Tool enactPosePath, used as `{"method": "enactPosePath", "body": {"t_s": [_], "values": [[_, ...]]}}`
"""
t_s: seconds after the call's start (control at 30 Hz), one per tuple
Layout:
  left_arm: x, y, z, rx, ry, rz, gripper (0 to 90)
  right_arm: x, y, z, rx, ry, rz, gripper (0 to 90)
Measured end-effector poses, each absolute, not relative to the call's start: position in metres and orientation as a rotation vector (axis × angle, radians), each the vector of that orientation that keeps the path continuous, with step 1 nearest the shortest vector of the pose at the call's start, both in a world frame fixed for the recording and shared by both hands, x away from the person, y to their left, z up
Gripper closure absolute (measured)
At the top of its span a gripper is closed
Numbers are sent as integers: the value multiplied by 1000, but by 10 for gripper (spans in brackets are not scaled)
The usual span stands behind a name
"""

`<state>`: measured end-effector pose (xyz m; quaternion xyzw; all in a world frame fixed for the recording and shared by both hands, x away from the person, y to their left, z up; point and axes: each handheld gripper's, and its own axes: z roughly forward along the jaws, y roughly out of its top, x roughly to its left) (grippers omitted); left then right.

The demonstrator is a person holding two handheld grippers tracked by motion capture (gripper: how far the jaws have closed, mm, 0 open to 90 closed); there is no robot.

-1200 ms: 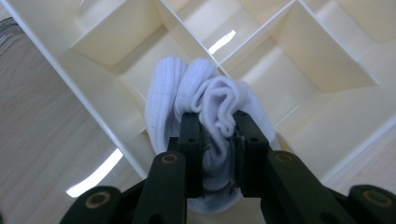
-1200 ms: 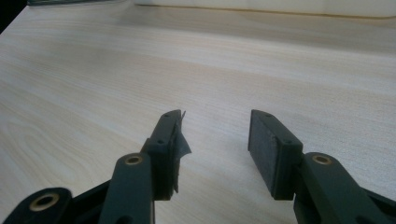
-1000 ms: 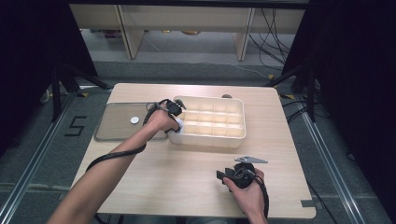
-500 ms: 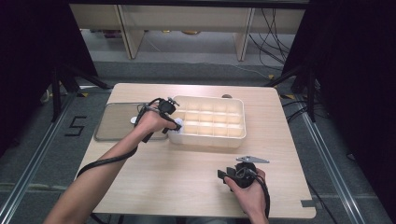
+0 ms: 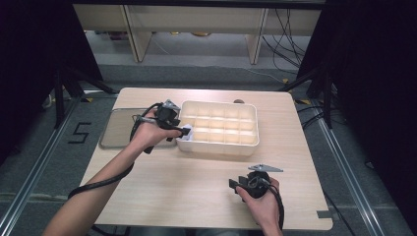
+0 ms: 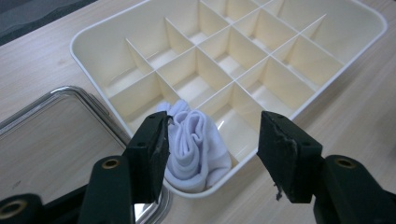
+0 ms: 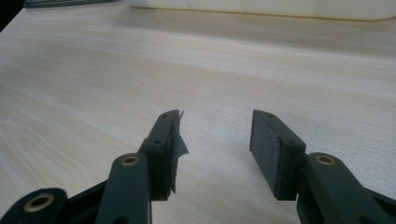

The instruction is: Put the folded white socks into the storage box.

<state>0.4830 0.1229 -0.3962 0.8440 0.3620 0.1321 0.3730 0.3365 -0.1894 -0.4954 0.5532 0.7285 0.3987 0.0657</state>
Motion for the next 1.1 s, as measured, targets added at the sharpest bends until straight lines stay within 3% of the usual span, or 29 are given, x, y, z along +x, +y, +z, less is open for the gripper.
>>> {"method": "enactPosePath", "body": {"t_s": [0.7, 1.1], "values": [[419, 183, -418, 1985, 929, 442, 419, 337, -192, -496, 1628, 2207, 1220, 528], [384, 216, -474, 1842, 1004, 511, 424, 337, -192, -497, 1639, 2198, 1187, 525]]}}
